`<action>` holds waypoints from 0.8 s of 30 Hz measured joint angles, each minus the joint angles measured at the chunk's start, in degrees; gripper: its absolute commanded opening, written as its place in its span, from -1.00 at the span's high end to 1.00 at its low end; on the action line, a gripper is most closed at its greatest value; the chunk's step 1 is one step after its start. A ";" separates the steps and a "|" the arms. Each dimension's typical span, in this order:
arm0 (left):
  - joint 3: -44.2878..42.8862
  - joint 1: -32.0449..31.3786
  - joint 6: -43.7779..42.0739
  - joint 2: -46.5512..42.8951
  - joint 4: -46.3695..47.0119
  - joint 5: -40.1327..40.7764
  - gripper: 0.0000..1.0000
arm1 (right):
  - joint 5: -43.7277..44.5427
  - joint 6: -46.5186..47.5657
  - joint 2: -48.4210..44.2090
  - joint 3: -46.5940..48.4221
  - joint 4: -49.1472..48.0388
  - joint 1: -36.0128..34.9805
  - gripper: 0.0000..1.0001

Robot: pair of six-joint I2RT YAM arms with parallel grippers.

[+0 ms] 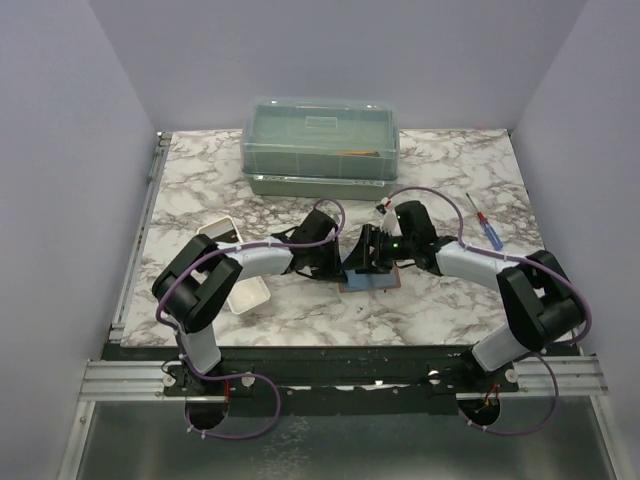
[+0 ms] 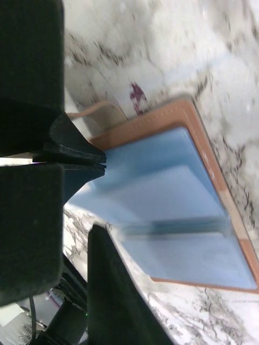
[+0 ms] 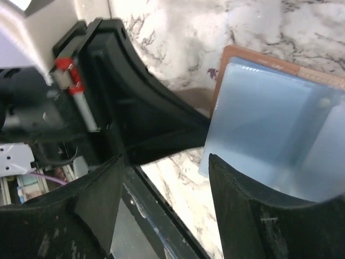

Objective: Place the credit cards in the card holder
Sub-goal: Open the card holder at the center of the board.

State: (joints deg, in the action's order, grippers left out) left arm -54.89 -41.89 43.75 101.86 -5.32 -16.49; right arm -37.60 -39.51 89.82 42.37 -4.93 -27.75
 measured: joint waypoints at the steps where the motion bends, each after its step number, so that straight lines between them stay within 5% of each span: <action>1: 0.42 0.26 -0.04 -0.52 -0.09 0.11 0.92 | 0.48 0.35 -0.85 0.11 0.85 0.00 -0.44; 4: 2.01 1.90 -0.07 -2.69 -1.60 0.87 0.74 | 5.27 2.36 -4.74 0.98 6.67 0.09 -0.45; 12: 2.05 3.89 -0.09 -8.39 -4.00 1.31 0.74 | 19.78 6.86 -8.15 2.08 19.50 1.88 -0.38; 24: 0.07 3.61 0.20 -8.72 -4.17 -2.67 0.71 | 24.22 7.74 -7.10 1.53 21.35 1.88 -0.34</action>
State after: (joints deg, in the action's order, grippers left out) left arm -54.83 -38.28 43.94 93.14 -9.50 -19.16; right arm -13.39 -31.77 82.72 43.90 16.43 -25.87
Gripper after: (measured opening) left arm 0.140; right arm 0.671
